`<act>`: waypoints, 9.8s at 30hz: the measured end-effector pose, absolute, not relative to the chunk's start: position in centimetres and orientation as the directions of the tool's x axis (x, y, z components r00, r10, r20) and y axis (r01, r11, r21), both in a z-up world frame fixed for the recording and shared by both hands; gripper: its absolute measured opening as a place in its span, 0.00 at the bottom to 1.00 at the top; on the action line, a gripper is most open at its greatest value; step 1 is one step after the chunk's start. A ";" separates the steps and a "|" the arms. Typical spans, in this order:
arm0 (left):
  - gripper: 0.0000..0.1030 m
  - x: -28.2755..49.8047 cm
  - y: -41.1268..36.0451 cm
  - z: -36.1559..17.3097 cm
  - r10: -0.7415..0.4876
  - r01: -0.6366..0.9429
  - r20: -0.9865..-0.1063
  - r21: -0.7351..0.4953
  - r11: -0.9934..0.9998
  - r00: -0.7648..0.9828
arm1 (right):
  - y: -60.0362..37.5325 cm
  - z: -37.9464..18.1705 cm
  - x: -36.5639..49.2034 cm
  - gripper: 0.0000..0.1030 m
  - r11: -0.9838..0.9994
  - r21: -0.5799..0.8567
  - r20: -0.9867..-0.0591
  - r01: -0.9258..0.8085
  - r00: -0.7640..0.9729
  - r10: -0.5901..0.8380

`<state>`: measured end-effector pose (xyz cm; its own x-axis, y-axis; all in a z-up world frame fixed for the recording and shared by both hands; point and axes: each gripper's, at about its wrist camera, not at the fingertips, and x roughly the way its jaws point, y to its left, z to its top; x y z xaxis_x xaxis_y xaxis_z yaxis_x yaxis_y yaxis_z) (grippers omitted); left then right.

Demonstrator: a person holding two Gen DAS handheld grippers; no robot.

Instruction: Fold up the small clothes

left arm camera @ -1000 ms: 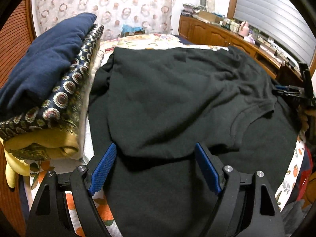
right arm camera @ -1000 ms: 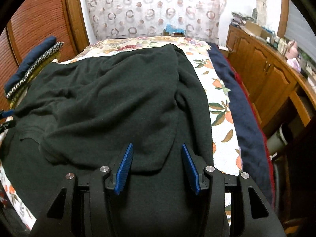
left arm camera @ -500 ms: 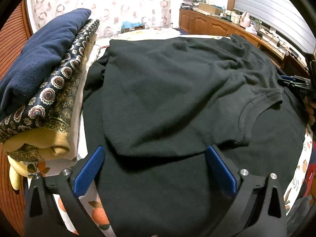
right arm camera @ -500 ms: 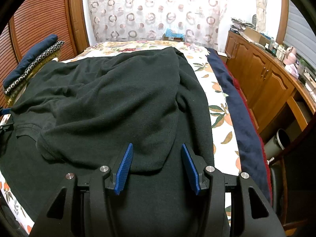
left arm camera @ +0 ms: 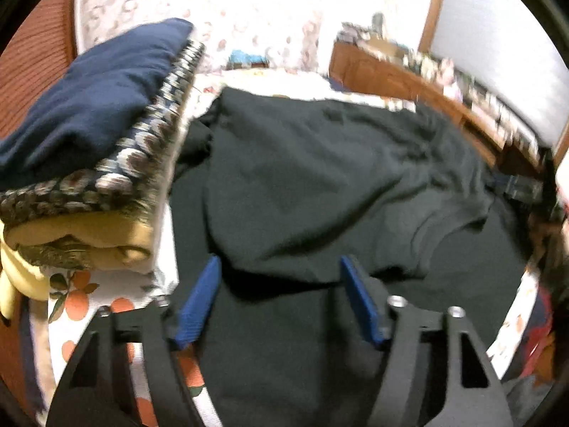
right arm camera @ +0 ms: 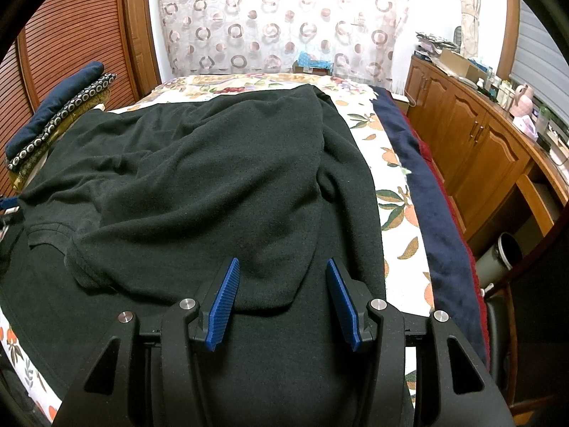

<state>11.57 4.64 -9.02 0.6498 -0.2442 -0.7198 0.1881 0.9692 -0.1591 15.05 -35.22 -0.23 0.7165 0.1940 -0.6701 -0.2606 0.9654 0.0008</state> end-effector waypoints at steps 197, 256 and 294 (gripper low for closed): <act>0.79 9.6 -8.0 -1.2 -0.395 0.386 -0.608 -0.153 0.910 0.689 | -34.5 1.0 2.9 0.78 0.940 0.048 -0.500 -0.338 0.807 0.315; 0.79 6.9 -1.4 -3.1 -0.312 0.292 -0.605 -0.135 0.947 0.732 | -30.1 7.3 20.7 0.08 0.892 -0.240 -0.556 -0.383 0.807 0.198; 0.79 6.6 -8.0 -4.5 -0.386 0.384 -0.630 -0.148 0.911 0.674 | -28.9 -1.0 4.9 0.49 0.961 0.016 -0.587 -0.275 0.776 0.232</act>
<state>6.64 -7.95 -4.55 0.6737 -0.3860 -0.6301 0.3837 0.9115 -0.1482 4.89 -28.92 -0.99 0.7761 0.2315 -0.5866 -0.2749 0.9613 0.0158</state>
